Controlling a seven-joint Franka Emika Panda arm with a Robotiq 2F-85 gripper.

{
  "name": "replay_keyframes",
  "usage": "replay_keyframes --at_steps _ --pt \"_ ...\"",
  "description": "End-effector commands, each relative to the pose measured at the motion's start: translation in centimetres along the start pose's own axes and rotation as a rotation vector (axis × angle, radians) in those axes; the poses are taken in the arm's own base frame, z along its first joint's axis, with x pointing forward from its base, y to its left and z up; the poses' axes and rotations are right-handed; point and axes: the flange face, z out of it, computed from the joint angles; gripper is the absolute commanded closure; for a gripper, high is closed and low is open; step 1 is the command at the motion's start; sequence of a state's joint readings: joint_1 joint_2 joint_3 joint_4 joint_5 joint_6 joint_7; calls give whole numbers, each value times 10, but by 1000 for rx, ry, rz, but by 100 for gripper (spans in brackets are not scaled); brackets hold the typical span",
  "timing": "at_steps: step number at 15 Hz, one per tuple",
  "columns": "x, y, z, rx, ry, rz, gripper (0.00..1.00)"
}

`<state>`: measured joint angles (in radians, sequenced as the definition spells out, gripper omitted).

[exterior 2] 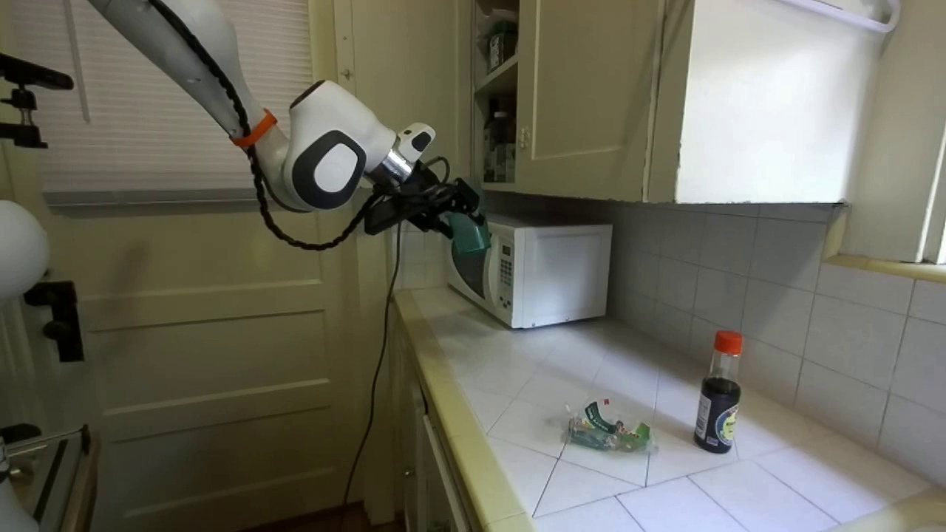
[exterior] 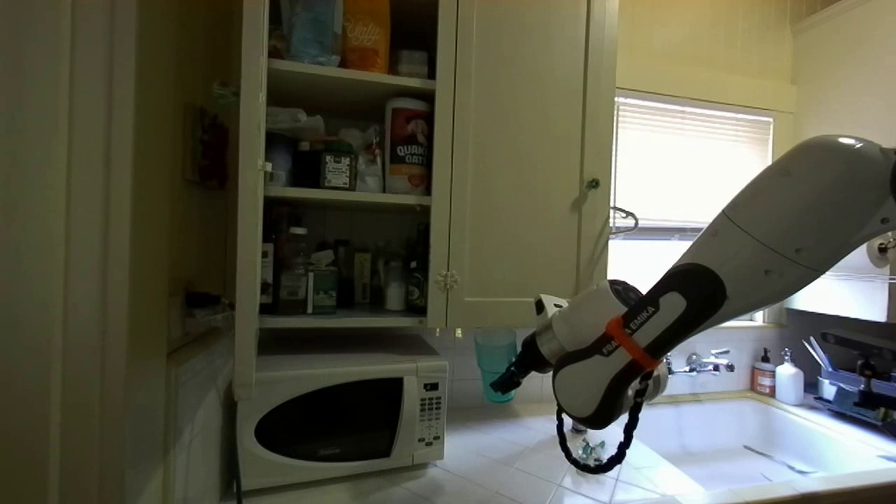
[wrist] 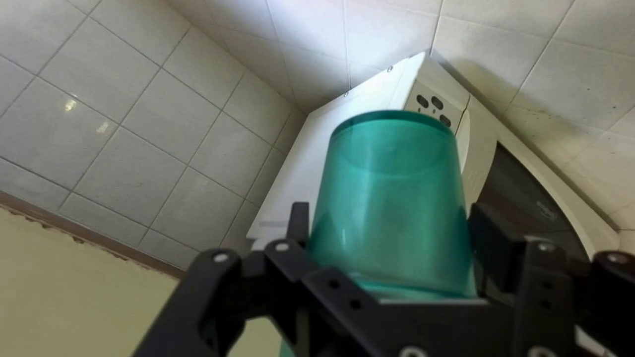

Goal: Put the blue cup in the open upper cabinet then close the cabinet.

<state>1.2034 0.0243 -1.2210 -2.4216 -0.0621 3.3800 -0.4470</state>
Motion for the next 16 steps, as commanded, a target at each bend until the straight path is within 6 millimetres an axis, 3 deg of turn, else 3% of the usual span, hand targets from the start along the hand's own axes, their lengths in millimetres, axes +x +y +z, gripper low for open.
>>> replay_keyframes --at_steps 1,2,3,8,13,16 --pt "0 -1 1 -1 -2 -3 20" --pt "0 -2 1 0 -3 -6 20" --pt "0 -2 1 -1 -4 -6 45" --pt "66 -28 -3 -45 128 -3 45" --pt "160 -76 -31 38 289 46 45" --pt "210 -76 -45 60 331 159 45"
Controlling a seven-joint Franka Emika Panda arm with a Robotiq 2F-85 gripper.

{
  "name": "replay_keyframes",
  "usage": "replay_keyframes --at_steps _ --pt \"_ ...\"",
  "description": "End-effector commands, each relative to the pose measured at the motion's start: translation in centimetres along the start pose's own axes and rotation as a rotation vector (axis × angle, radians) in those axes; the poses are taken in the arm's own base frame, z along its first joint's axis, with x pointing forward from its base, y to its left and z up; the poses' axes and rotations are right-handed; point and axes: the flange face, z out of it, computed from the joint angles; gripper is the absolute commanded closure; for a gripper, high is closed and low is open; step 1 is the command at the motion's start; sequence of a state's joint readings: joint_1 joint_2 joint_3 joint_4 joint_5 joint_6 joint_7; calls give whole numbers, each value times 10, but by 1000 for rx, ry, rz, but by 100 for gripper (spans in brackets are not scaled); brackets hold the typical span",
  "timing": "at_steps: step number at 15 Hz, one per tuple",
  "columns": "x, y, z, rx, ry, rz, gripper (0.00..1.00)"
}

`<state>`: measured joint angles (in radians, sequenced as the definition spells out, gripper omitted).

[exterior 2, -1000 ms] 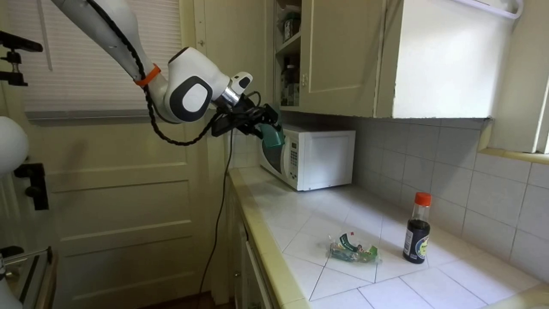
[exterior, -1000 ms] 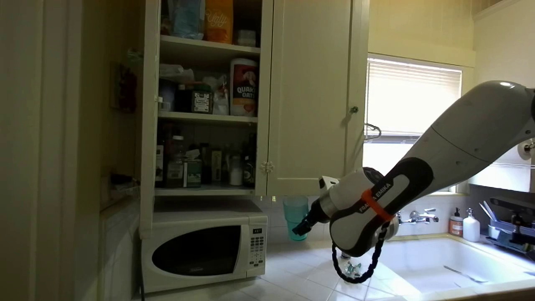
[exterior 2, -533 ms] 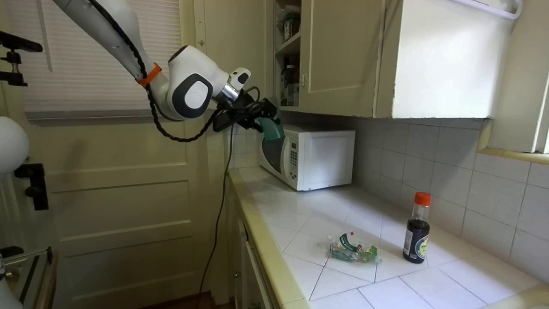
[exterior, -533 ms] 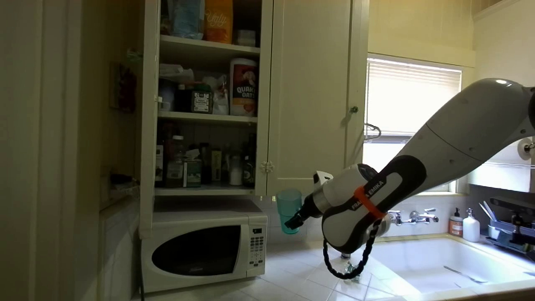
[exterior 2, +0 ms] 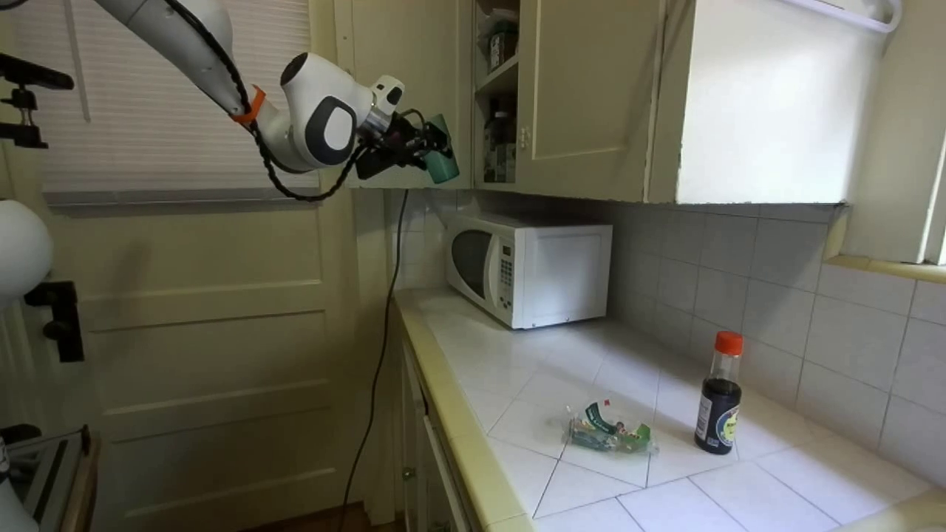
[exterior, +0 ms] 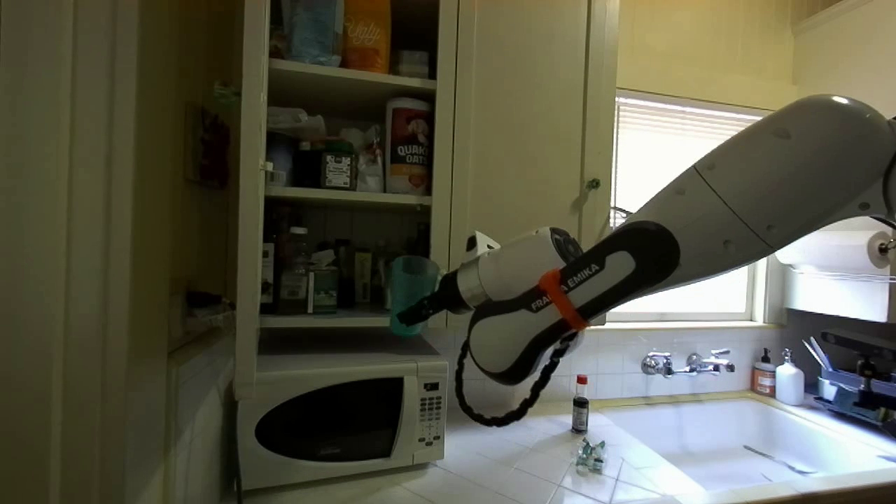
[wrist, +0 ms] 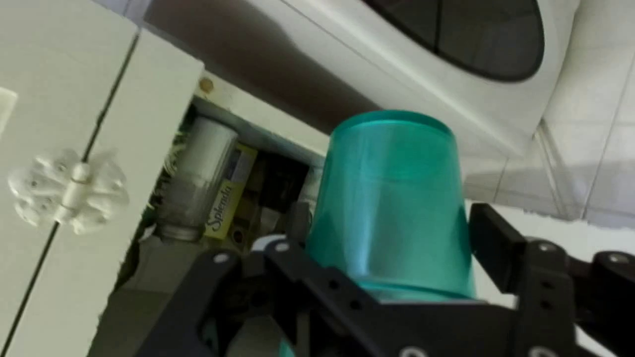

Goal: Put the blue cup in the open upper cabinet then close the cabinet.

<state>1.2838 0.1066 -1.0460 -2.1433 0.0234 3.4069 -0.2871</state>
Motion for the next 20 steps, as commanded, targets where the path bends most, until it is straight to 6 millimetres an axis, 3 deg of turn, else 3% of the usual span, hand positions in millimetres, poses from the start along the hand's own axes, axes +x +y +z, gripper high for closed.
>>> replay_keyframes --at_steps 1,3,4,5,6,8,9,15,20 --pt "53 9 9 -25 16 138 45" --pt "71 21 12 -29 -3 197 45" --pt "79 22 3 5 0 190 45" --pt "76 21 2 20 -13 135 45" --pt "73 18 5 -5 7 149 20" --pt "76 20 4 2 4 142 20" --pt "75 20 5 3 4 142 45" --pt "79 54 49 -170 -126 294 45" --pt "100 40 77 -237 -251 311 45"
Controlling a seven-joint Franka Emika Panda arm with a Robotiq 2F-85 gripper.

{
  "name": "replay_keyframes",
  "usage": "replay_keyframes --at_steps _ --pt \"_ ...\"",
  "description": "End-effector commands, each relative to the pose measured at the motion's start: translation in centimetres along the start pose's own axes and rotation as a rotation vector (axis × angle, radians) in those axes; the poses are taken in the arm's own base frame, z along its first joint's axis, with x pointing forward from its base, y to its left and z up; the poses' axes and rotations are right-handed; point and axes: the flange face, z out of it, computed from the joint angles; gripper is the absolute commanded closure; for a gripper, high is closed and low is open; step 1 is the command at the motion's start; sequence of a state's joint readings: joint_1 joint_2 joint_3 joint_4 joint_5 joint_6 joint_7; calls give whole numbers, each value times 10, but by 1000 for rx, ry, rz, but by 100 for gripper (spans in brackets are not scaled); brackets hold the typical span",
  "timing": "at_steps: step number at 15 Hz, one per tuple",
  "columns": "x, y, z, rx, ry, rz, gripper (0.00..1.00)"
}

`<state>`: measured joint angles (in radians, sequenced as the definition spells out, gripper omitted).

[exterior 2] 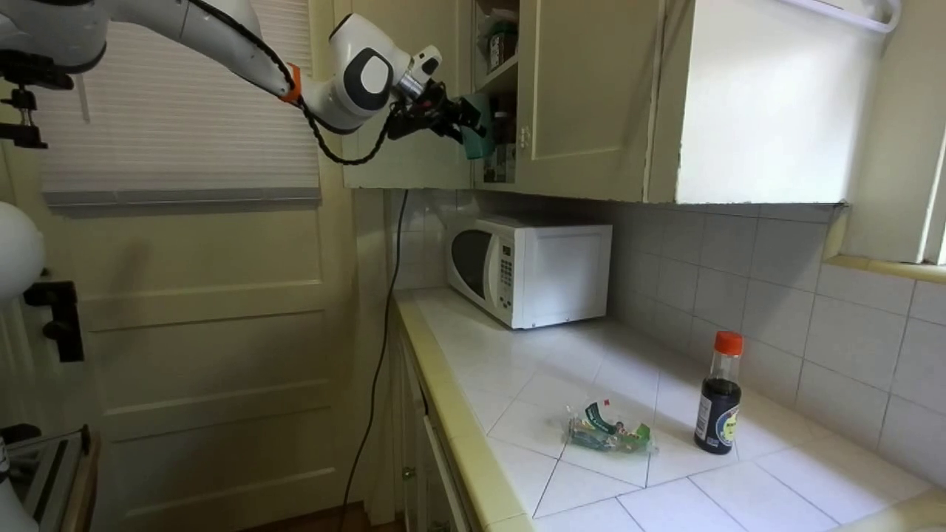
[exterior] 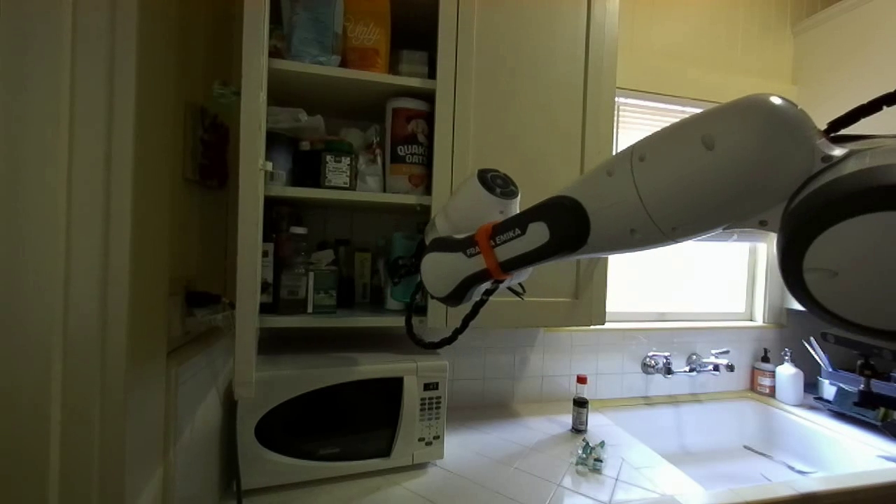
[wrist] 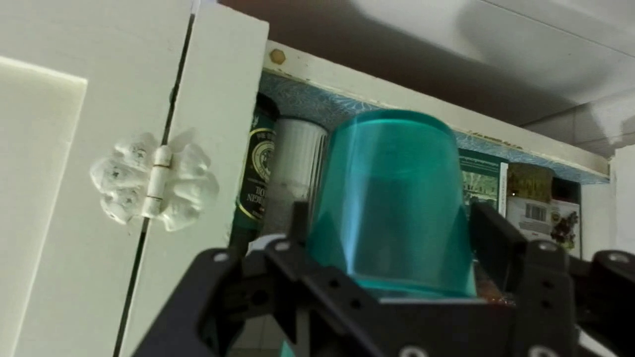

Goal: Put the blue cup in the open upper cabinet then close the cabinet.

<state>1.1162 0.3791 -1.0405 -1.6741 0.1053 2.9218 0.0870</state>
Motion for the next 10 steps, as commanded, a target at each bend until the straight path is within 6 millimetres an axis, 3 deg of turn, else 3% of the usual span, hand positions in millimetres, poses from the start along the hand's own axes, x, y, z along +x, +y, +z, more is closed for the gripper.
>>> replay_keyframes --at_steps 1,5,6,7,8,9,10 --pt "17 -18 20 -82 -72 24 45" --pt "29 -12 37 -162 -114 67 45" --pt "20 -21 26 -107 -102 37 45" --pt "22 -19 30 -119 -101 34 20" --pt "21 -19 31 -120 -102 31 20" --pt "20 -19 32 -118 -103 28 45" --pt "19 -23 33 -108 -110 22 45"
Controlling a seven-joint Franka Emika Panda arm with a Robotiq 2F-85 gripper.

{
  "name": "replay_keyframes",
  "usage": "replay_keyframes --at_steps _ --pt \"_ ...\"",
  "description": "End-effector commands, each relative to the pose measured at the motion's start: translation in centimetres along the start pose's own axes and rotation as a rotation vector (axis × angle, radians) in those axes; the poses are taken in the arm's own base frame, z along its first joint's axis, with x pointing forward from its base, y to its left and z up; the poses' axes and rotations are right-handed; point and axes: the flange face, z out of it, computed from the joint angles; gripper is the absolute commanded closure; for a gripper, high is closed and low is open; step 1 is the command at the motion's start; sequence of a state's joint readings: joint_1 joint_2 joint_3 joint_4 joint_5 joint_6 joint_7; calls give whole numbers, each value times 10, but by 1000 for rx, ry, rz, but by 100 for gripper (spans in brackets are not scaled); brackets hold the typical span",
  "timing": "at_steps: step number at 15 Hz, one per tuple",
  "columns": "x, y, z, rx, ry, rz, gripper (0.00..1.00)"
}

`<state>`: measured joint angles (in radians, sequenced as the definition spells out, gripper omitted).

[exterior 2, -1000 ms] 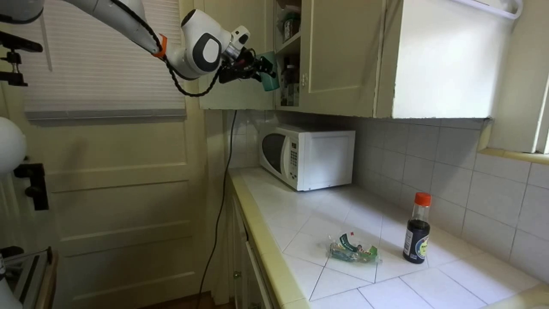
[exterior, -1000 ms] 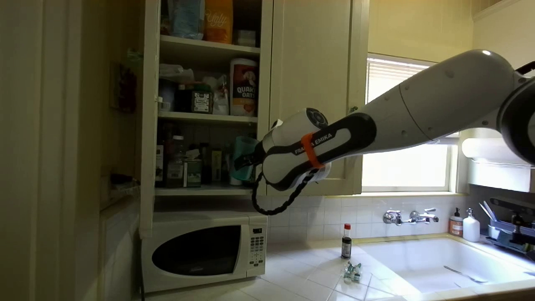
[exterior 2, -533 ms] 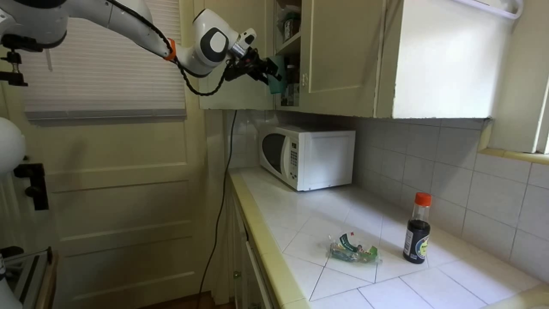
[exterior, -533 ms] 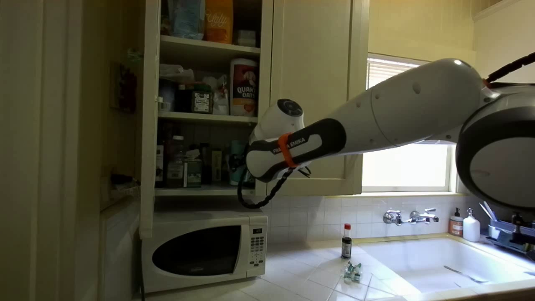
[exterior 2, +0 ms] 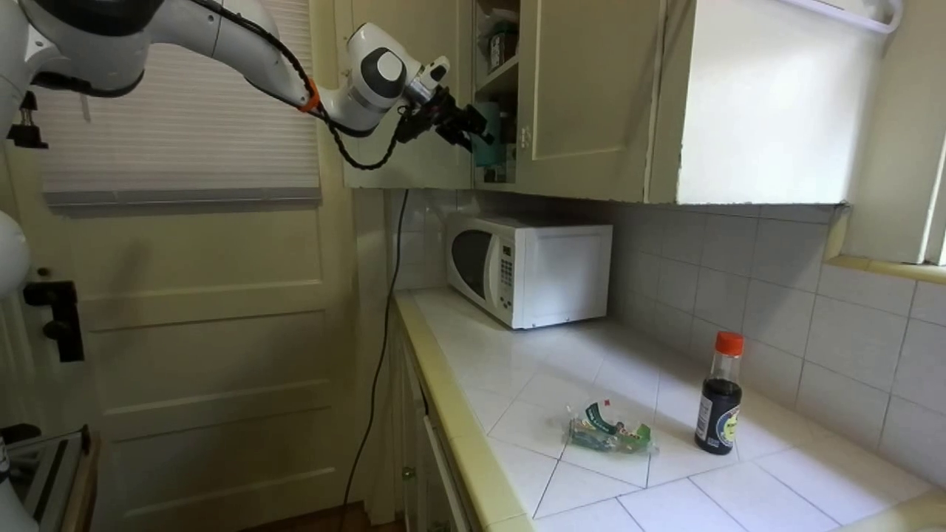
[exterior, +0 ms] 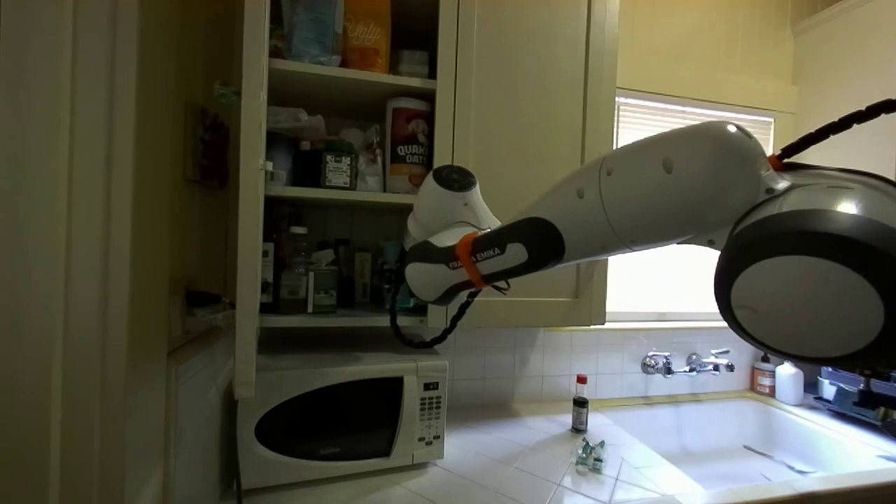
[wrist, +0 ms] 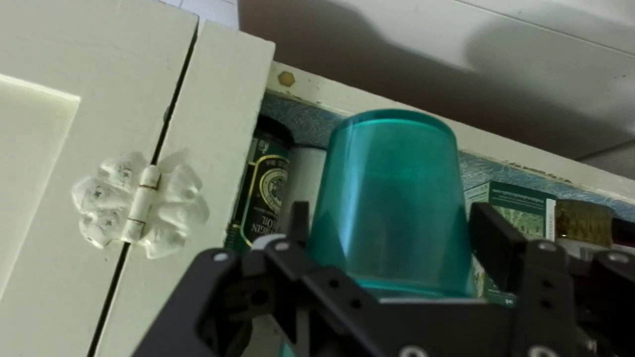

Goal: Put the blue cup in the open upper cabinet then close the cabinet.

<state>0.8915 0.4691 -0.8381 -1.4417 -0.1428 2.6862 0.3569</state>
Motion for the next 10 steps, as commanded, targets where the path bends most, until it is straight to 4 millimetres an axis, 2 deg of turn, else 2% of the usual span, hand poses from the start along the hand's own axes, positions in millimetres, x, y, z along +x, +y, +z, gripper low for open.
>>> replay_keyframes --at_steps 1,5,10 --pt "1 -6 2 19 -5 4 45" --pt "13 -11 8 106 -6 46 45" --pt "36 0 9 120 -7 81 45"
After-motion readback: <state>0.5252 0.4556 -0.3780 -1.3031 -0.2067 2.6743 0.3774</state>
